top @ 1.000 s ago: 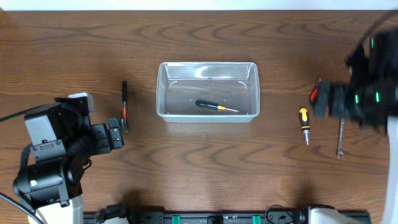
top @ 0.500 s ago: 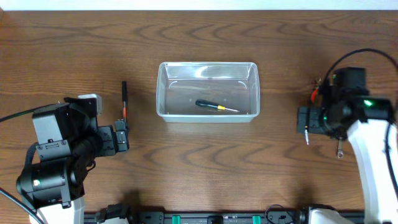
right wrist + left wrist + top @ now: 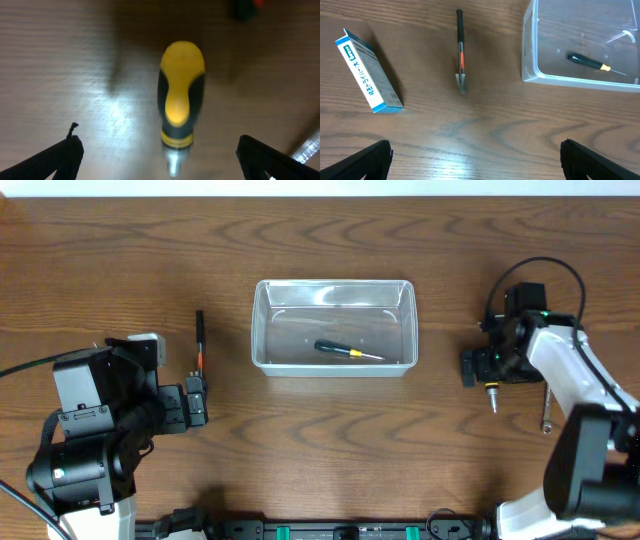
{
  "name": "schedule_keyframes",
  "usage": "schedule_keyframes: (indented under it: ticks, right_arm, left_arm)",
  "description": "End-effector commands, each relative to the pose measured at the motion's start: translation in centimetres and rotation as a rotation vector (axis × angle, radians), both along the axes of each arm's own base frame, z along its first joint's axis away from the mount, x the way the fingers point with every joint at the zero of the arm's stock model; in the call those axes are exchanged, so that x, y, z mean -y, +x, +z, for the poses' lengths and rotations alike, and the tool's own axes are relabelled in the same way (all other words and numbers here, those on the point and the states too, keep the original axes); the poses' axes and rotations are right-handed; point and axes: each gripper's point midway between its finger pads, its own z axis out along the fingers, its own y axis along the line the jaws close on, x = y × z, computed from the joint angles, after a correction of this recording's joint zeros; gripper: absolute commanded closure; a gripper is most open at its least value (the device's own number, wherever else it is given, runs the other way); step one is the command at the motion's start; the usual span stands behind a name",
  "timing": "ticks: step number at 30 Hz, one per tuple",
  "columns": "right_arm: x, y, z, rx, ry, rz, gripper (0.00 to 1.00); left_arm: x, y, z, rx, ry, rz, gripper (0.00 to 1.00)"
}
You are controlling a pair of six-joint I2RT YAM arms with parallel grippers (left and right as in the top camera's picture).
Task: Pack container
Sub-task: 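Move the right gripper back over the yellow-black screwdriver, then lower the right gripper and grasp the yellow-black screwdriver handle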
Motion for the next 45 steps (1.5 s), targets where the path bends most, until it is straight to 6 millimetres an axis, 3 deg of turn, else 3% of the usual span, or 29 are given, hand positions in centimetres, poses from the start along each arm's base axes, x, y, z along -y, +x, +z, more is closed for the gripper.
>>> schedule_keyframes:
  ticks: [1, 6, 11, 17, 30, 35, 45]
  right_arm:
    - [0.5, -0.3, -2.3, -0.056, -0.013, 0.02, 0.01]
    - [0.4, -0.9, -4.6, -0.119, -0.006, 0.021, 0.01]
    - [0.4, -1.0, -5.7, -0.139, -0.003, 0.017, 0.02]
    - [0.4, -1.4, -5.7, -0.155, -0.003, -0.007, 0.09]
    - [0.2, -3.9, -5.4, -0.256, 0.003, -0.042, 0.15]
    - [0.1, -4.3, -5.3, -0.272, 0.004, -0.042, 0.27]
    - [0.1, -4.3, -5.3, -0.273, 0.005, -0.042, 0.36]
  left_arm:
    - [0.0, 0.0, 0.7, 0.016, 0.013, -0.008, 0.02]
    - [0.0, 0.0, 0.7, 0.017, 0.013, -0.008, 0.02]
    - [0.0, 0.0, 0.7, 0.017, 0.013, -0.007, 0.02]
    - [0.0, 0.0, 0.7, 0.017, 0.013, -0.008, 0.02]
    - [0.0, 0.0, 0.7, 0.016, 0.013, -0.008, 0.02]
    - [0.0, 0.0, 0.7, 0.016, 0.013, -0.008, 0.02]
    - [0.0, 0.0, 0.7, 0.016, 0.013, -0.008, 0.02]
